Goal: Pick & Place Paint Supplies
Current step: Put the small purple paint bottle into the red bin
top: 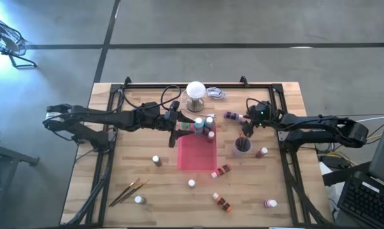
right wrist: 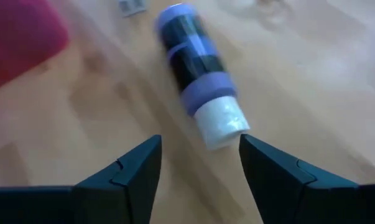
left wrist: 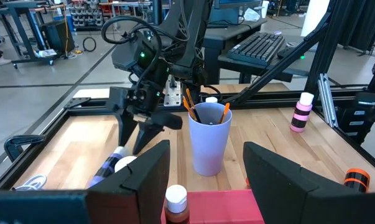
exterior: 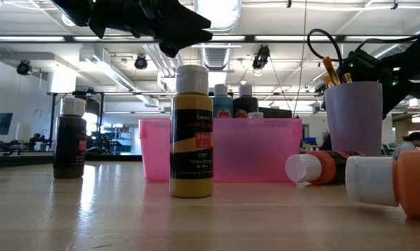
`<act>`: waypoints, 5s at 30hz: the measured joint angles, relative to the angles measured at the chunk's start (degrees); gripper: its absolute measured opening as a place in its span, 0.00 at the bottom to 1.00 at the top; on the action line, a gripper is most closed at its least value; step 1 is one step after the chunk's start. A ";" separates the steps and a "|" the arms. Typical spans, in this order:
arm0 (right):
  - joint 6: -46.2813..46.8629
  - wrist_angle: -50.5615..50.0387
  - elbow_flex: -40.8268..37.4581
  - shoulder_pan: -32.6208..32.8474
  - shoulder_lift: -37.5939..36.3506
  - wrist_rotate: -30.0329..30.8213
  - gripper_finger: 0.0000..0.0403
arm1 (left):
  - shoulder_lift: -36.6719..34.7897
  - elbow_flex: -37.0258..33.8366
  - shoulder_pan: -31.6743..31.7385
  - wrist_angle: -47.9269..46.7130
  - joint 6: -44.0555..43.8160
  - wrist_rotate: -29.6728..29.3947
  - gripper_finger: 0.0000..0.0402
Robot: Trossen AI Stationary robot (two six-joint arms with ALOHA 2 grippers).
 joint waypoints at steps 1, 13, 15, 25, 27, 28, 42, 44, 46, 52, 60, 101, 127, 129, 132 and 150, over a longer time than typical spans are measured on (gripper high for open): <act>-0.50 0.12 0.00 0.02 0.07 -0.94 0.52 | 0.01 0.00 0.02 0.00 0.02 0.00 0.52; -1.87 2.62 2.36 0.13 9.46 -2.02 0.45 | 0.00 0.00 0.02 0.00 0.00 0.00 0.52; -2.07 3.07 3.25 0.13 11.32 -1.97 0.44 | 0.00 0.00 0.01 0.00 0.00 0.00 0.52; -0.90 0.42 4.25 0.13 10.78 -0.56 0.47 | 0.02 0.00 0.01 -0.02 0.02 0.00 0.52; -0.90 -1.55 4.17 0.11 8.96 0.07 0.48 | 0.00 0.00 0.01 -0.02 0.02 0.00 0.52; -1.06 -2.74 4.22 0.11 8.08 1.06 0.49 | 0.00 0.00 0.02 -0.02 0.02 0.00 0.52; -14.73 -5.28 10.73 -0.33 8.93 7.16 0.52 | 0.00 0.00 0.01 -0.02 0.02 0.00 0.52; -15.17 -5.45 11.65 -0.31 11.03 6.72 0.51 | 0.00 0.00 0.00 -0.02 0.01 0.00 0.52; -15.46 -5.51 12.27 -0.27 13.48 6.10 0.50 | 0.00 0.00 0.02 -0.02 0.01 0.00 0.52; -17.09 -3.68 13.88 -0.34 21.08 3.66 0.46 | 0.01 0.00 -0.01 -0.02 0.02 0.00 0.52; -18.10 -3.49 15.19 -0.23 23.60 2.77 0.29 | 0.02 0.00 0.00 -0.02 0.02 0.00 0.52; -17.11 -31.36 32.90 0.25 -6.78 3.21 0.27 | 0.00 0.00 0.01 -0.02 0.02 0.00 0.52; -26.20 -61.02 65.31 33.52 1.43 23.68 0.27 | 0.01 0.00 0.01 -0.01 0.02 0.00 0.52; -27.57 -60.98 65.18 34.65 2.50 23.69 0.27 | 0.02 0.00 0.01 -0.02 0.02 0.00 0.52; -28.04 -61.03 65.20 35.94 4.24 23.77 0.27 | 0.00 0.00 -0.01 -0.02 0.02 0.00 0.52; -21.68 -69.86 66.66 37.79 12.95 23.01 0.27 | 0.57 3.30 0.58 -5.74 -8.47 0.05 0.52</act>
